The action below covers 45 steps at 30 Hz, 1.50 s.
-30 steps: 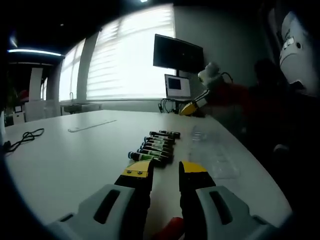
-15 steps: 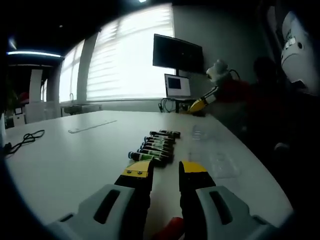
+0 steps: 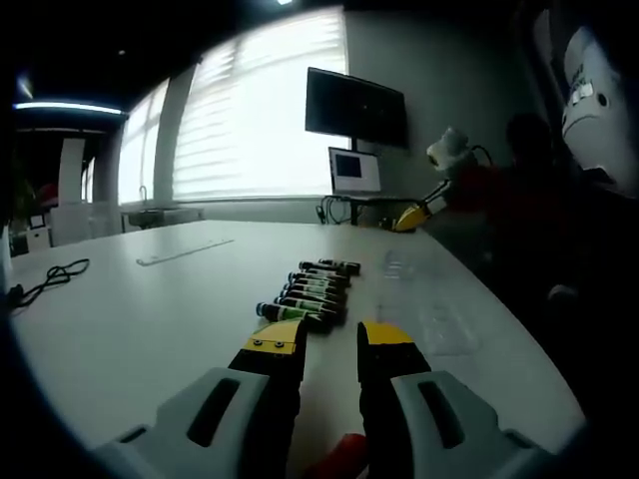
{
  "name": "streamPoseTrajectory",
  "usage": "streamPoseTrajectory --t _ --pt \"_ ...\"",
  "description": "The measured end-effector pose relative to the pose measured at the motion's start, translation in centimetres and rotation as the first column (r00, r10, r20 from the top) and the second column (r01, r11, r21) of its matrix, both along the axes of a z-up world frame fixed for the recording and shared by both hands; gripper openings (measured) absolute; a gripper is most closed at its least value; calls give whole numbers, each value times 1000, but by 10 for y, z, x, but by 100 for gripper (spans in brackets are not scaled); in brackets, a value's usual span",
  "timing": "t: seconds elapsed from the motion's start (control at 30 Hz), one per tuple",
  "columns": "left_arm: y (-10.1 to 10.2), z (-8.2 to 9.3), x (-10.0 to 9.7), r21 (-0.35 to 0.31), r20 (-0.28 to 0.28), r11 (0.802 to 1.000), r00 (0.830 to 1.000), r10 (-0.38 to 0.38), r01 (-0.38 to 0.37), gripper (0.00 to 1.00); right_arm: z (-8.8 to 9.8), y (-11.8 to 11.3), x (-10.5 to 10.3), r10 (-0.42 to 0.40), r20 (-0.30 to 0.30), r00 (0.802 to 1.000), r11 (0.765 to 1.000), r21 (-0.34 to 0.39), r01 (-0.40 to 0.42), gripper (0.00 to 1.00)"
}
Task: Grip medicine bottles put into box
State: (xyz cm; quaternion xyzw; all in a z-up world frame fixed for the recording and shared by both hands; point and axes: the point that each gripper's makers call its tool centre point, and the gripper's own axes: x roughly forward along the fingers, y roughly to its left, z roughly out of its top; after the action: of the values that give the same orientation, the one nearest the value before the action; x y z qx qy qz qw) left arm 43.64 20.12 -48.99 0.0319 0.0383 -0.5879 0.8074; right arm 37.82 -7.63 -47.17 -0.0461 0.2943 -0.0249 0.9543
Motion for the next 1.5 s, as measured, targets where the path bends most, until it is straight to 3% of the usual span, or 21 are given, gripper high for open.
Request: streamPoseTrajectory --t 0.33,0.67,1.5 --pt "0 0 0 1 -1 1000 1000 2 -2 14 -6 4 -11 -30 1 1000 999 12 30 7" --pt "0 -1 -1 8 5 1000 1000 -3 3 14 -19 10 -24 -69 -43 997 997 -41 67 7" --pt "0 -2 -1 12 4 1000 1000 -2 2 14 -36 7 -22 -131 -95 987 990 -61 126 7"
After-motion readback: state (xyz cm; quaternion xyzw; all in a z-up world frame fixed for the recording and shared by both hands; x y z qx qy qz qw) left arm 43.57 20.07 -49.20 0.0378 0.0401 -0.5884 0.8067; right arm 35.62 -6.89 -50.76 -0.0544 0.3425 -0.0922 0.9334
